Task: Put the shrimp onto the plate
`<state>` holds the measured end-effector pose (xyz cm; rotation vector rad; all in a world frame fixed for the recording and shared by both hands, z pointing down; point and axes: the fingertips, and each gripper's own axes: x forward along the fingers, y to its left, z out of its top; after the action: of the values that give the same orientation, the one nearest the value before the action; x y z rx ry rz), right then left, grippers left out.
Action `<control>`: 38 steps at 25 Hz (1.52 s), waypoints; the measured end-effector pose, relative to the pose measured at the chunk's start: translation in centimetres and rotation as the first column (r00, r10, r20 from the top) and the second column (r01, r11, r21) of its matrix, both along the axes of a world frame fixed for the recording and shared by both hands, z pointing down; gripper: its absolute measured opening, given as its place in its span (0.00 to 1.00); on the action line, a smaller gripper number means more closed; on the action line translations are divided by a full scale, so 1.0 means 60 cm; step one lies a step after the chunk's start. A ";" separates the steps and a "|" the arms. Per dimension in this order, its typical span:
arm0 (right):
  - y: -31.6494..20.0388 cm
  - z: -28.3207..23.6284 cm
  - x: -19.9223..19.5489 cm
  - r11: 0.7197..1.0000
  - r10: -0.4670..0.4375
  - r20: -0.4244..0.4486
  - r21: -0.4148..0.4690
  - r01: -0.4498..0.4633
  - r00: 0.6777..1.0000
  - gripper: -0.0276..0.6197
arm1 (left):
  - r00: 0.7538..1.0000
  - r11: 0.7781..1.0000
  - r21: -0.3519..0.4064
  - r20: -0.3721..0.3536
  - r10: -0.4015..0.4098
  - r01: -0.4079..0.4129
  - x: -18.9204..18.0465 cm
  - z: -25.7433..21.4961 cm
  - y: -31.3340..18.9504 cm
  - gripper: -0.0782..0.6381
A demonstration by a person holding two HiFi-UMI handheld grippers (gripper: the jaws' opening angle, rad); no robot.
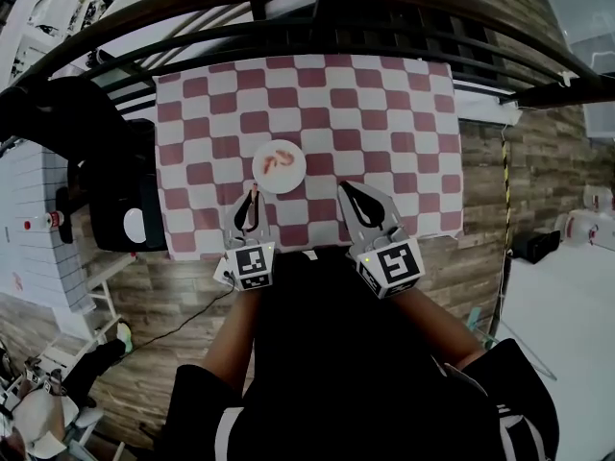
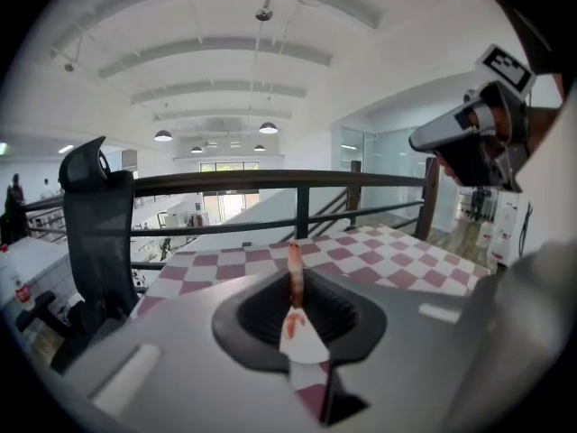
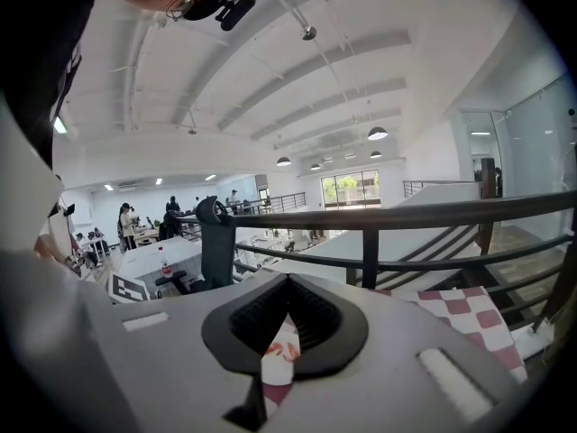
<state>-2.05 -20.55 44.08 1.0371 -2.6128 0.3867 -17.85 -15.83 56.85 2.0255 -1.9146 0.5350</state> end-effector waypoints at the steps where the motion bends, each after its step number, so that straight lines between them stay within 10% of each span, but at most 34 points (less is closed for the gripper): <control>1: -0.005 0.003 0.002 1.000 0.002 0.003 -0.002 -0.002 1.000 0.04 | 1.000 1.000 -0.008 -0.012 -0.001 0.001 0.002 0.010 -0.002 0.16; 38: -0.111 0.046 0.048 0.997 0.042 0.008 -0.064 -0.042 0.999 0.04 | 0.992 0.942 -0.332 0.096 0.082 -0.046 0.023 0.270 -0.068 0.16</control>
<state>0.82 -27.23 46.83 1.0733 -2.5726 0.4820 -16.49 -19.91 73.06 1.8774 -1.6841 0.9321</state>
